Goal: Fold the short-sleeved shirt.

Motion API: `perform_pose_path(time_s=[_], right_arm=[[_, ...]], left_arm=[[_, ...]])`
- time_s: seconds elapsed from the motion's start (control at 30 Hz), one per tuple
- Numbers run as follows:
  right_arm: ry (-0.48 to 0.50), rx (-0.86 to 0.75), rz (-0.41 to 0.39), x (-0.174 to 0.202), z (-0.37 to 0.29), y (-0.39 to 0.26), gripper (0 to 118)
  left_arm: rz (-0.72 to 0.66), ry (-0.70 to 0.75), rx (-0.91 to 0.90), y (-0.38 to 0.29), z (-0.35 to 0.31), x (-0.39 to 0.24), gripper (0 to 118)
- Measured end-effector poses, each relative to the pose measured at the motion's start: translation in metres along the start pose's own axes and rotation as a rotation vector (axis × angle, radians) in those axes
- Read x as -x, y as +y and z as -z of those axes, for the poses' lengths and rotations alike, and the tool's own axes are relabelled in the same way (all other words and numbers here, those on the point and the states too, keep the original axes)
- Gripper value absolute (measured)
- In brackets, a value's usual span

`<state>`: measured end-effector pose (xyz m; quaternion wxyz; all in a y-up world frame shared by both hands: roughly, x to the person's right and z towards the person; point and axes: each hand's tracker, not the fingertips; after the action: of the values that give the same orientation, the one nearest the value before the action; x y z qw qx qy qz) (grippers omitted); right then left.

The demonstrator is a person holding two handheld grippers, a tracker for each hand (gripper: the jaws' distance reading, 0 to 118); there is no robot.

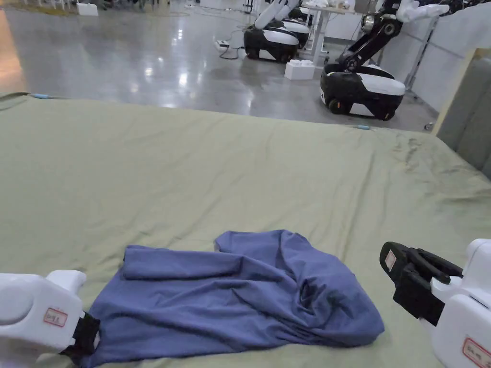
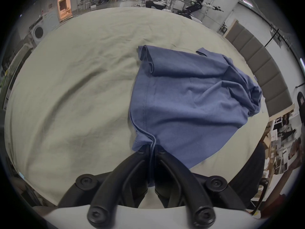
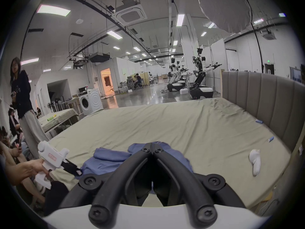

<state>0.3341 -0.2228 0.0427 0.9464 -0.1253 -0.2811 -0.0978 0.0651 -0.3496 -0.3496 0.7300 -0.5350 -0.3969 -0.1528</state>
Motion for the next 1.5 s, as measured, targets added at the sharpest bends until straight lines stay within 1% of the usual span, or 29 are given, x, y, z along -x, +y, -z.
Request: perform_pose_path(time_s=[0.07,0.13,0.17,0.2,0.23,0.27,0.3,0.33,0.37,0.4,0.47,0.5,0.53,0.57,0.63,0.7,0.77,0.8,0.83,0.9,1.0,1.07,1.17,1.2,1.27,1.3,1.33,1.4,1.5], right_arm=[[-0.005,0.020,-0.026,-0.004,0.017,0.009,2],[-0.007,0.111,-0.066,-0.010,0.052,0.020,3],[-0.005,0.185,-0.087,-0.015,0.078,0.026,12],[-0.031,0.263,-0.100,-0.020,0.106,0.030,47],[-0.062,0.375,-0.097,-0.029,0.143,0.033,77],[-0.062,0.498,-0.072,-0.040,0.181,0.029,86],[-0.054,0.579,-0.043,-0.052,0.216,0.024,85],[-0.030,0.630,0.013,-0.063,0.243,0.015,85],[-0.040,0.726,0.075,-0.075,0.278,0.005,85],[-0.075,0.786,0.095,-0.081,0.295,-0.005,84],[-0.086,0.874,0.158,-0.095,0.322,-0.025,75],[-0.096,0.893,0.167,-0.097,0.325,-0.031,56],[-0.087,0.913,0.177,-0.098,0.327,-0.035,32],[-0.037,0.908,0.192,-0.098,0.325,-0.037,9],[-0.031,0.875,0.195,-0.094,0.312,-0.032,9],[-0.009,0.827,0.146,-0.092,0.304,-0.019,8],[-0.032,0.769,0.119,-0.090,0.292,-0.003,7],[-0.008,0.736,0.110,-0.090,0.284,0.006,7],[0.022,0.705,0.120,-0.091,0.274,0.018,7],[0.042,0.639,0.128,-0.090,0.252,0.045,7],[0.043,0.538,0.053,-0.083,0.220,0.082,7],[0.035,0.460,0.049,-0.075,0.194,0.110,7],[0.057,0.390,0.099,-0.075,0.171,0.145,6],[0.051,0.393,0.092,-0.074,0.168,0.154,6],[-0.004,0.342,0.048,-0.071,0.160,0.173,6],[-0.023,0.324,0.047,-0.073,0.160,0.182,6],[-0.016,0.324,0.059,-0.074,0.159,0.191,6],[-0.019,0.285,0.138,-0.080,0.159,0.208,6],[-0.039,0.252,0.161,-0.081,0.166,0.232,6]], left_arm=[[-0.012,-0.022,-0.001,0.000,-0.004,-0.002,5],[-0.011,-0.035,-0.006,-0.001,-0.009,-0.004,5],[-0.005,-0.044,-0.010,0.000,-0.012,-0.006,5],[-0.001,-0.053,-0.009,0.000,-0.015,-0.007,5],[-0.002,-0.062,-0.016,0.000,-0.018,-0.009,5],[-0.001,-0.074,-0.022,-0.001,-0.022,-0.011,5],[-0.002,-0.082,-0.027,0.000,-0.024,-0.011,5],[-0.003,-0.086,-0.030,0.002,-0.025,-0.011,5],[-0.002,-0.088,-0.033,0.002,-0.026,-0.013,5],[0.003,-0.086,-0.032,0.002,-0.027,-0.015,5],[0.011,-0.078,-0.033,0.003,-0.028,-0.017,5],[0.013,-0.080,-0.033,0.003,-0.029,-0.017,5],[0.015,-0.085,-0.031,0.004,-0.030,-0.018,5],[0.013,-0.090,-0.032,0.005,-0.031,-0.018,5],[0.009,-0.097,-0.040,0.008,-0.033,-0.014,5],[-0.001,-0.106,-0.055,0.012,-0.035,-0.011,5],[-0.016,-0.124,-0.087,0.015,-0.041,-0.005,5],[-0.026,-0.131,-0.097,0.016,-0.045,-0.003,5],[-0.041,-0.142,-0.119,0.018,-0.051,0.001,5],[-0.079,-0.169,-0.176,0.021,-0.066,0.011,5],[-0.108,-0.193,-0.238,0.029,-0.089,0.022,5],[-0.107,-0.177,-0.292,0.040,-0.110,0.029,5],[-0.111,-0.139,-0.372,0.060,-0.143,0.038,5],[-0.115,-0.142,-0.402,0.068,-0.154,0.042,5],[-0.129,-0.131,-0.449,0.090,-0.179,0.051,5],[-0.140,-0.131,-0.474,0.101,-0.191,0.056,5],[-0.146,-0.124,-0.501,0.111,-0.201,0.061,5],[-0.176,-0.090,-0.547,0.135,-0.221,0.073,5],[-0.218,-0.104,-0.581,0.168,-0.241,0.086,4]])
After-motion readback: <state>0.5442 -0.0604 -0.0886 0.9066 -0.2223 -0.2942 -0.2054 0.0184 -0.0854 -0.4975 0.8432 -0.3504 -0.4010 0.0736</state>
